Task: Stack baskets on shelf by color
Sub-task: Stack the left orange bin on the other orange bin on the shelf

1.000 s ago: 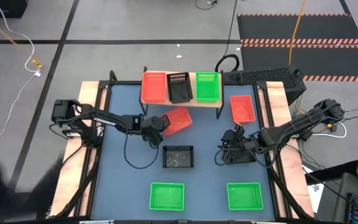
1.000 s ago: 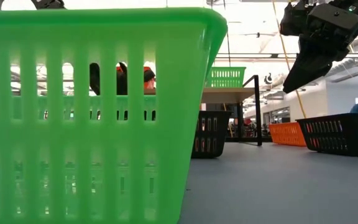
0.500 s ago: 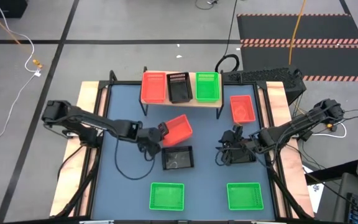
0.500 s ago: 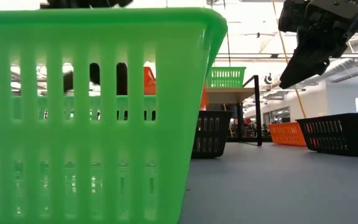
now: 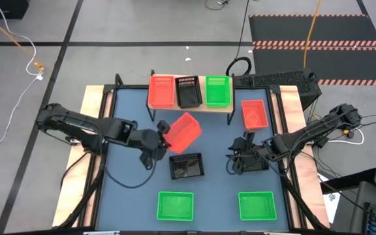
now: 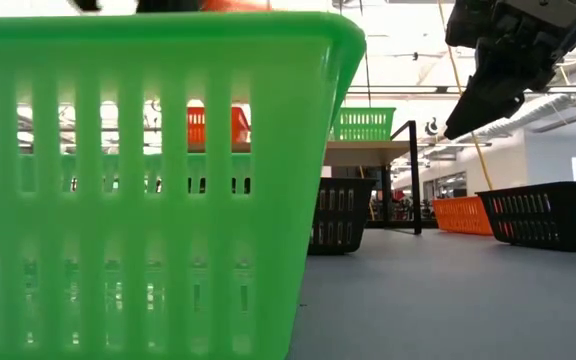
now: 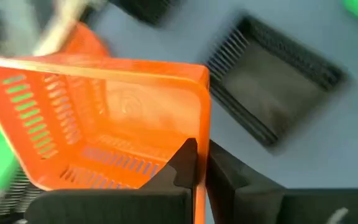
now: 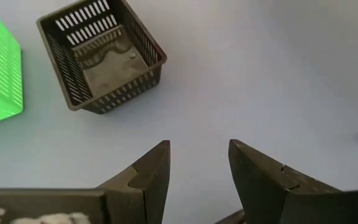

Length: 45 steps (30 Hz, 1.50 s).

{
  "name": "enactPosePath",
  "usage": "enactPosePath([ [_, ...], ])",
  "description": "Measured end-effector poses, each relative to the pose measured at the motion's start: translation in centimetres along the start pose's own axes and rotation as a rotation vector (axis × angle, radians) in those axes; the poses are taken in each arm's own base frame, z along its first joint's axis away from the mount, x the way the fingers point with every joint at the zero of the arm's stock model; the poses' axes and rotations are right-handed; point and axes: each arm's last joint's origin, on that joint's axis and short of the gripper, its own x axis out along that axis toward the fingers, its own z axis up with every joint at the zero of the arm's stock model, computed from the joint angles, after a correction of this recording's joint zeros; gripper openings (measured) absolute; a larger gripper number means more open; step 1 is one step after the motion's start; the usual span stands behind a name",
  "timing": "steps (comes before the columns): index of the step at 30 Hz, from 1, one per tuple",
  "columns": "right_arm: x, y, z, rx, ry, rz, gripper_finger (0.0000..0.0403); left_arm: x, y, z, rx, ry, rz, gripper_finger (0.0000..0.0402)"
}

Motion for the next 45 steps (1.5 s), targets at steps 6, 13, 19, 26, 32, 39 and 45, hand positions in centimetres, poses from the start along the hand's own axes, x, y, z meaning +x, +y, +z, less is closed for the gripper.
enactPosePath([
  [6,0.0,0.0,0.0,-0.003,0.001,-0.002,0.0157,-3.3,2.2,0.3,-0.1,0.036,0.072,0.0008],
  [13,0.0,0.0,0.0,-0.004,0.003,-0.003,0.0157,-5.7,5.3,-1.4,-0.241,0.185,0.254,0.004],
  [19,0.0,0.0,0.0,-0.003,0.001,-0.002,0.0157,-5.8,7.9,-4.2,-0.332,0.295,0.312,0.0016],
  [26,0.0,0.0,0.0,0.0,-0.001,0.0,0.0157,-5.9,10.0,-7.1,-0.434,0.349,0.34,0.0029],
  [32,0.0,0.0,0.0,0.004,-0.005,0.003,0.0157,-6.1,11.2,-8.6,-0.521,0.336,0.348,0.0038],
  [39,0.0,0.1,0.1,0.007,-0.009,0.006,0.0157,-5.7,12.0,-9.0,-0.546,0.278,0.339,0.0017],
  [45,0.0,0.1,0.1,0.005,-0.009,0.005,0.0157,-4.9,12.2,-9.1,-0.549,0.297,0.32,0.0026],
])
